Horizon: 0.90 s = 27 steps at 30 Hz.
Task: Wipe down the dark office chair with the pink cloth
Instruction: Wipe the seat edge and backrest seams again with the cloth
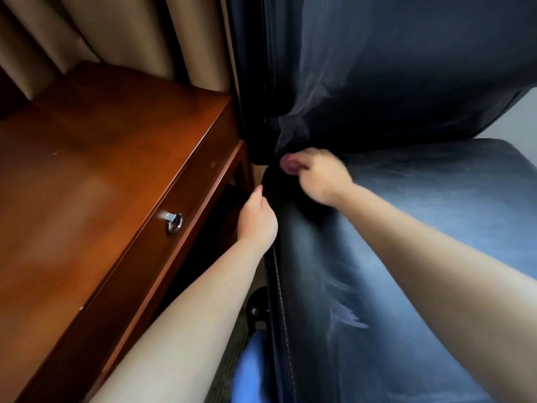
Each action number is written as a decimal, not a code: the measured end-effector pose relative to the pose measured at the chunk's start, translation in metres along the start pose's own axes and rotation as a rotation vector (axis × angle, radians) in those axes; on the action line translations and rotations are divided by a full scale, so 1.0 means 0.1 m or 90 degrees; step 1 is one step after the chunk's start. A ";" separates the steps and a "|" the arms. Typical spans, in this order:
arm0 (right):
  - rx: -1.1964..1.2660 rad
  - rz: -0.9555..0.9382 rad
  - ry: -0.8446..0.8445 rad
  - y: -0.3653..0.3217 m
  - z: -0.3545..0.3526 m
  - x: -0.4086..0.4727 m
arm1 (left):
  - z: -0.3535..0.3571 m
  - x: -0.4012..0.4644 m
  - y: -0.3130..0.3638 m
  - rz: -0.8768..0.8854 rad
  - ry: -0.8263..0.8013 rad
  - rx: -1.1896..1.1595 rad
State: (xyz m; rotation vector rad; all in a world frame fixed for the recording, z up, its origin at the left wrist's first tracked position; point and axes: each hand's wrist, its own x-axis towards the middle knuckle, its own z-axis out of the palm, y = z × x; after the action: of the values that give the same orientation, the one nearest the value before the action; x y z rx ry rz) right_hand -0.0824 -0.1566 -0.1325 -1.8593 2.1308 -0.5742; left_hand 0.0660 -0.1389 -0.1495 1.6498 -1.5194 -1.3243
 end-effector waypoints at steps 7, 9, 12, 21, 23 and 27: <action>-0.047 0.028 0.013 0.13 -0.13 -0.10 | 0.09 -0.08 0.06 0.054 0.092 0.196; -0.052 0.081 0.039 0.09 -0.14 -0.10 | 0.11 -0.08 0.08 0.086 0.113 0.312; -0.028 -0.012 0.009 -0.25 0.01 -0.11 | 0.15 -0.06 0.08 0.111 0.132 0.379; -0.081 0.143 0.011 0.19 -0.24 0.01 | 0.16 -0.05 0.07 0.119 0.138 0.446; -0.066 0.136 -0.007 0.05 -0.18 0.02 | 0.17 -0.05 0.05 0.123 0.154 0.436; -0.063 -0.001 0.003 -0.25 0.06 -0.09 | 0.17 -0.04 0.04 0.142 0.157 0.474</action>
State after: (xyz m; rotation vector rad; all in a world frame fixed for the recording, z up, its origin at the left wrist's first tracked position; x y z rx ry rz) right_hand -0.0559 -0.1507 -0.1265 -1.9119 2.1978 -0.4828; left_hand 0.0499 -0.1317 -0.1513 1.8871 -2.1001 -0.4161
